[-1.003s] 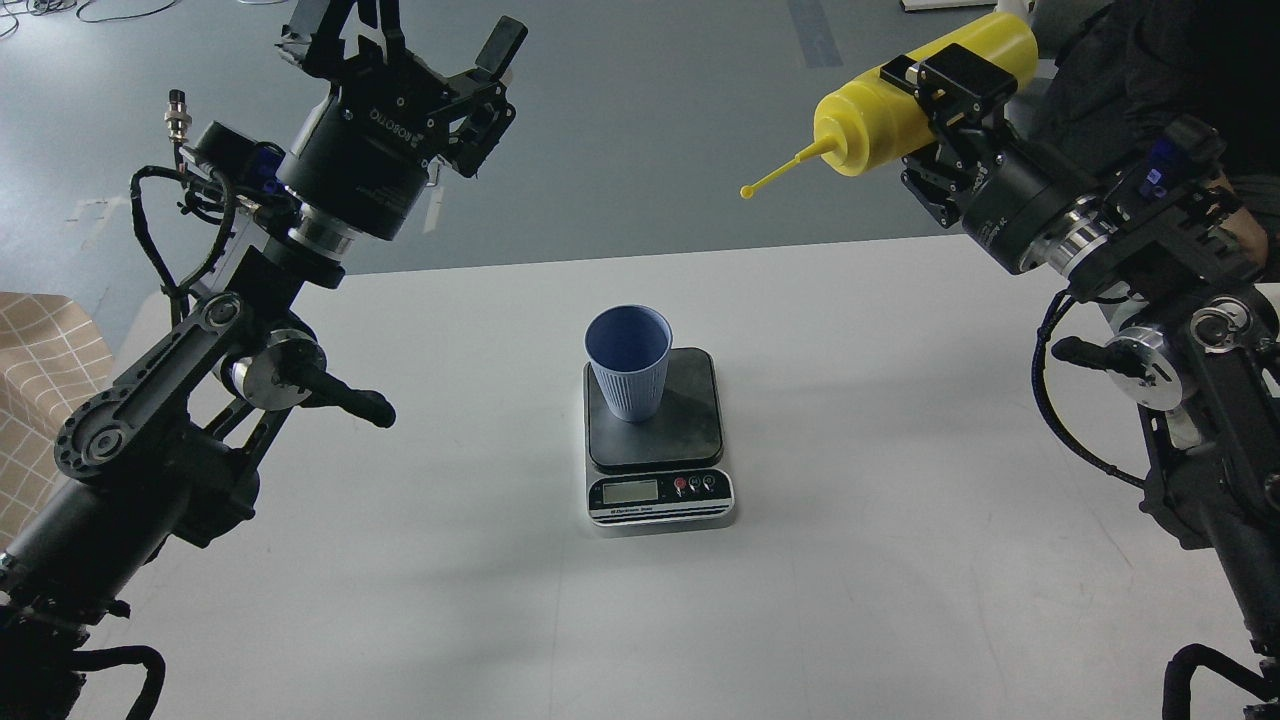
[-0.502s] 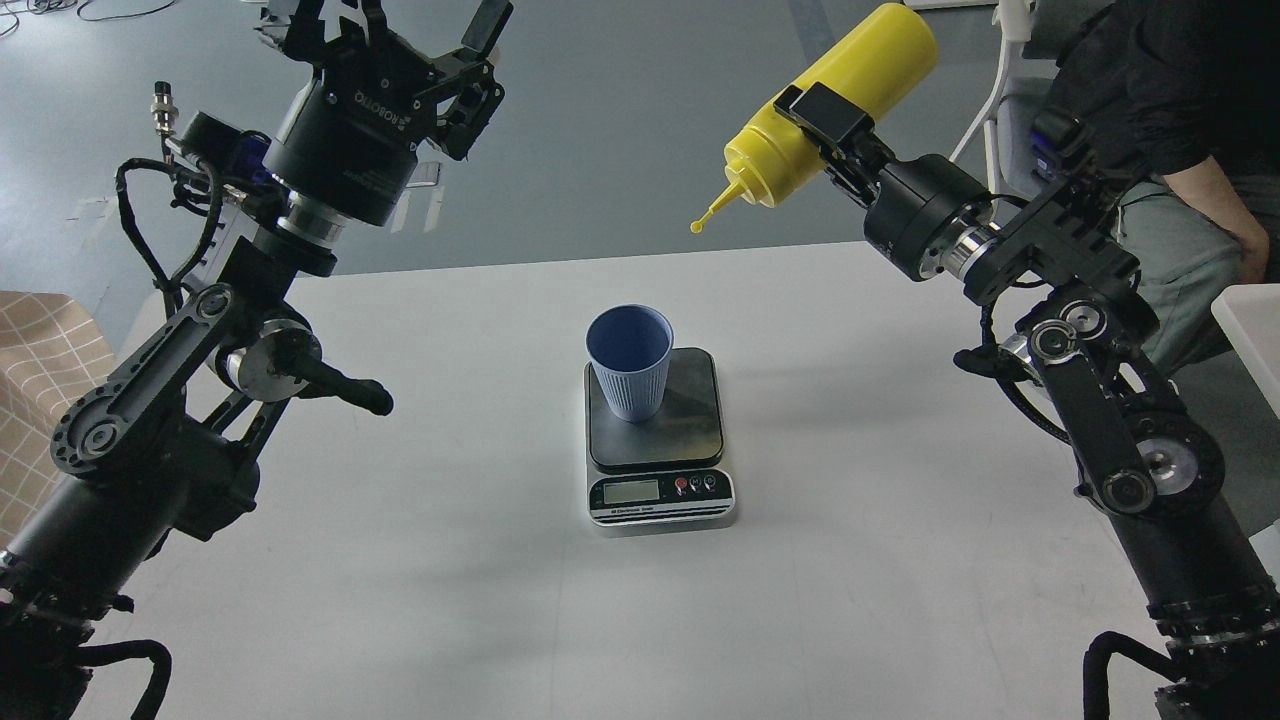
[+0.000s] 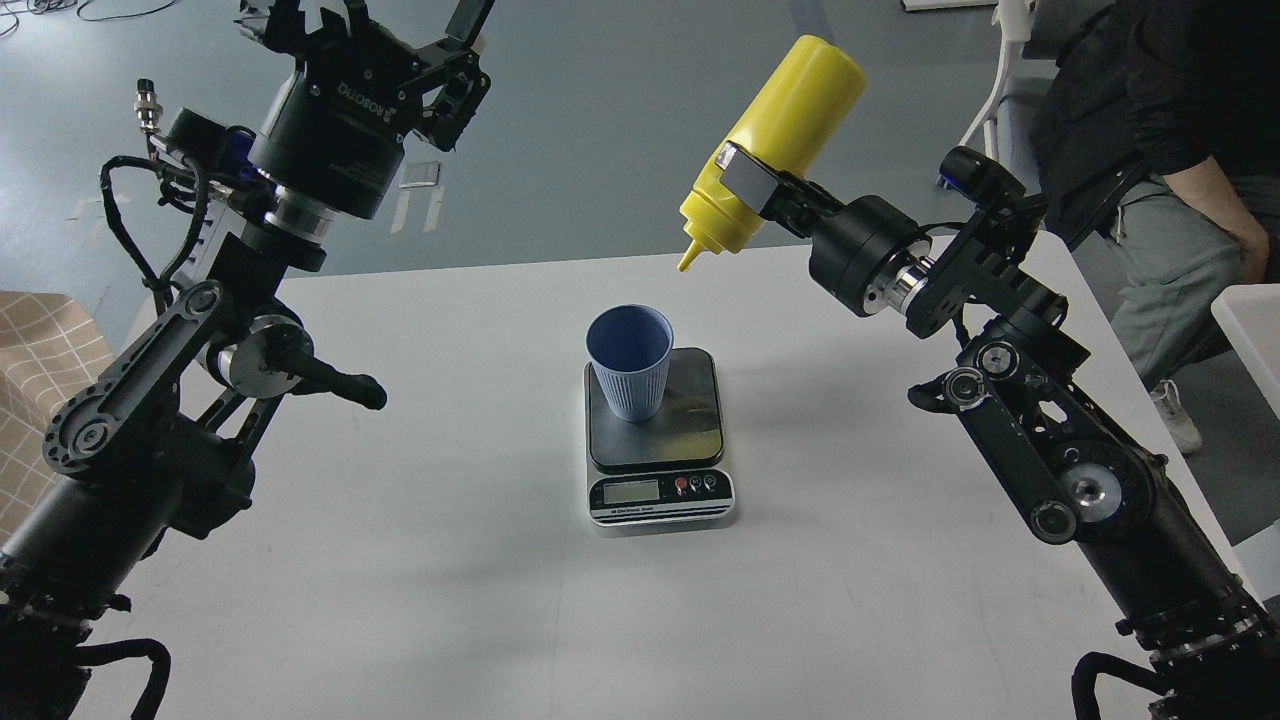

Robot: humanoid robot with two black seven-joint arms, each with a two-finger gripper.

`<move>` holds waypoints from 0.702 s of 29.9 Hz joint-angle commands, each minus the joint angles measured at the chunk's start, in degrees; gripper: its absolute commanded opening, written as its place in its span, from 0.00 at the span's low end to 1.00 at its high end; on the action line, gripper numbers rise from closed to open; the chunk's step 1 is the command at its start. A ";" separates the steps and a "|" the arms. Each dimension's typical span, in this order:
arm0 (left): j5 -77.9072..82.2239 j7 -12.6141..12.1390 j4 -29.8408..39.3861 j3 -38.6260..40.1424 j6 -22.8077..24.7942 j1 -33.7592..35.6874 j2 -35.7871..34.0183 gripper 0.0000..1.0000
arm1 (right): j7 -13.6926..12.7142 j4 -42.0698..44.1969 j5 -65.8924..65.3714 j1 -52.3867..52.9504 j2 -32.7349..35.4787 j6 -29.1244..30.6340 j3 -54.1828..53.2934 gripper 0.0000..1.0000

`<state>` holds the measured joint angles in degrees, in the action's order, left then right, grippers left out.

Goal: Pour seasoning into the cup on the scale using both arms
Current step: 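Tilt the bottle nozzle down over the blue cup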

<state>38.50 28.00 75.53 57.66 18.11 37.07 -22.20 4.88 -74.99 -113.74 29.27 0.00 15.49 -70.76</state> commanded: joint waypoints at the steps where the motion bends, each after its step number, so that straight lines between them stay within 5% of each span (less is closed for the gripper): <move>1: 0.00 0.00 0.06 0.61 0.08 0.02 0.05 0.98 | 1.88 0.20 -4.46 -0.18 0.00 -1.33 0.71 0.04; 21: 0.00 0.00 0.06 0.70 0.17 -0.15 0.40 0.98 | 2.94 2.57 -6.75 -0.18 0.00 -6.26 6.42 0.04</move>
<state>38.50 28.00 75.59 58.36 18.26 36.92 -21.72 7.85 -72.88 -120.50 28.87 0.00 9.60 -64.55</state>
